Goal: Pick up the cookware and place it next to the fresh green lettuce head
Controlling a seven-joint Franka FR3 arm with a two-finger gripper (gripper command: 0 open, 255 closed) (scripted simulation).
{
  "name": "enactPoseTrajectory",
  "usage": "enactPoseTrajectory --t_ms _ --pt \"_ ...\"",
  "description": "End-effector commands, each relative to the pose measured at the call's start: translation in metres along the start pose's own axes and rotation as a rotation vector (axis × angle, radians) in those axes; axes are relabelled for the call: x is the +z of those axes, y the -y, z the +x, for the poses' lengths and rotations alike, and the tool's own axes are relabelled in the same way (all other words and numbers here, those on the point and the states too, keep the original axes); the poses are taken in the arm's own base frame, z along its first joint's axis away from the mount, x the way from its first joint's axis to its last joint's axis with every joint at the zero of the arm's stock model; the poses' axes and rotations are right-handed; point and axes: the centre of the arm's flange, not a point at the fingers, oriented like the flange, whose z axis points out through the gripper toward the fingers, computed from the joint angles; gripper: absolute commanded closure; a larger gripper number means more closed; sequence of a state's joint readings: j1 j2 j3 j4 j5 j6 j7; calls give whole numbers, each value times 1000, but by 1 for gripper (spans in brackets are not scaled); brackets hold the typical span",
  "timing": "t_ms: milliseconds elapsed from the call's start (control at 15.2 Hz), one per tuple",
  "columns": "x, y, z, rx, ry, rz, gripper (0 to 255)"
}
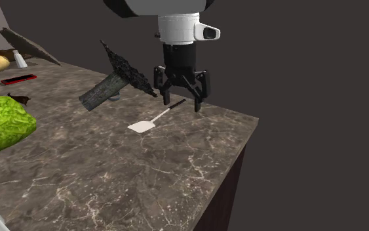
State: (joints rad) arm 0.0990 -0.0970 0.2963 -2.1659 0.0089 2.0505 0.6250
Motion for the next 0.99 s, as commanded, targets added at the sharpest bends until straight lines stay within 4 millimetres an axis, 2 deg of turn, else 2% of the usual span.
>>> enactPoseTrajectory --t_ms 0,726,924 --pt "10 20 12 18 -11 5 0" --pt "49 129 87 109 -68 25 0" --pt "61 135 92 113 -71 26 0"
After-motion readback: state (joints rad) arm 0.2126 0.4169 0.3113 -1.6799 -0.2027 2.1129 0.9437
